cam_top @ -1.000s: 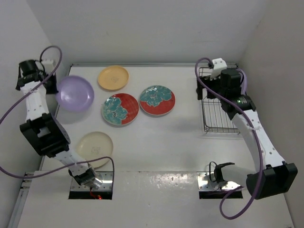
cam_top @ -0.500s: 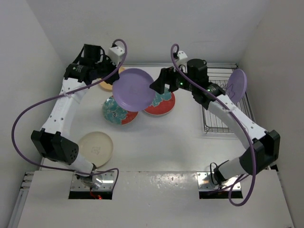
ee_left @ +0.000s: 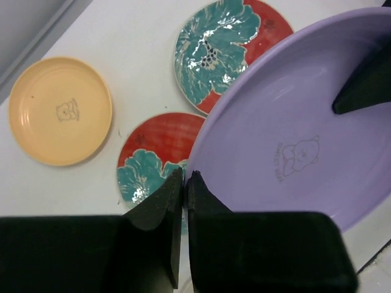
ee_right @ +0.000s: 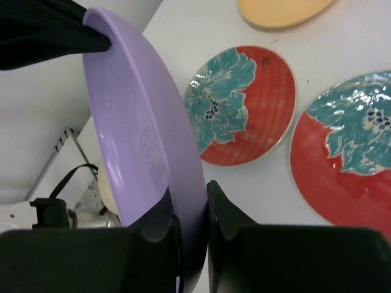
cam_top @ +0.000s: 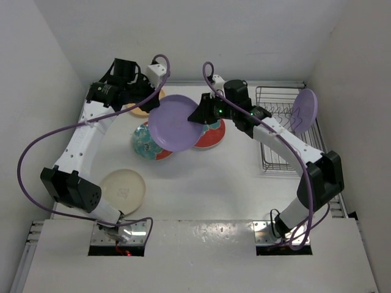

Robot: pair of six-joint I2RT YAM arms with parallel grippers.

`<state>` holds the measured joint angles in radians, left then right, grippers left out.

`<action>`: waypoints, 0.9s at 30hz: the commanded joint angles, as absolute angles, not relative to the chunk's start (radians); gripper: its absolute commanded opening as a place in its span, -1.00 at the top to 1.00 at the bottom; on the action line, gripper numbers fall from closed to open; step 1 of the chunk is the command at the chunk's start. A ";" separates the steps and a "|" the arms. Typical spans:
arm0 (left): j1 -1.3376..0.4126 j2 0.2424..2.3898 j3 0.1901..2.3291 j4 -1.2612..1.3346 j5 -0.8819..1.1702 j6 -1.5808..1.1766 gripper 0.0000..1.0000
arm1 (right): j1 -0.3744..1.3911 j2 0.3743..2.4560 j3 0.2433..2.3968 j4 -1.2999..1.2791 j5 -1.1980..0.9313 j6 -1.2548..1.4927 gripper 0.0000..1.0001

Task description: Load the plates into the dish rack

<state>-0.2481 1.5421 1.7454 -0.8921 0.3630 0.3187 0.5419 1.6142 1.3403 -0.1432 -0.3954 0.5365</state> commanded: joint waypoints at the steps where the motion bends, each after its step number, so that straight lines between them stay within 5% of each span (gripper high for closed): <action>1: -0.233 1.491 1.787 -0.868 0.352 0.293 0.74 | 0.508 1.554 1.356 -0.077 -0.393 0.548 1.00; 2: -0.233 1.503 1.787 -0.868 0.315 0.284 -0.35 | 0.499 1.525 1.355 -0.093 -0.361 0.545 1.00; 3: -0.233 1.517 1.787 -0.868 0.232 0.284 -0.86 | 0.477 1.513 1.358 -0.106 -0.306 0.535 1.00; 4: -0.233 1.517 1.787 -0.868 0.185 0.273 -0.99 | 0.474 1.481 1.358 -0.123 -0.266 0.485 1.00; 9: -0.166 1.537 1.778 -0.868 -0.030 0.250 -1.00 | 0.410 1.387 1.396 -0.290 0.379 0.214 1.00; 14: -0.097 1.494 1.655 -0.819 -0.107 0.241 -1.00 | 0.203 1.330 1.293 -0.134 0.731 -0.161 1.00; 21: -0.052 1.474 1.568 -0.785 -0.069 0.250 -1.00 | -0.042 1.423 1.220 0.084 0.772 -0.221 1.00; 27: -0.041 1.474 1.557 -0.785 -0.049 0.250 -1.00 | -0.074 1.511 1.180 0.164 0.726 -0.218 1.00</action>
<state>-0.0563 1.5166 1.5547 -0.8169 -0.0631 0.2543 -0.0624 1.4910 1.1671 0.0402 0.7208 -0.2024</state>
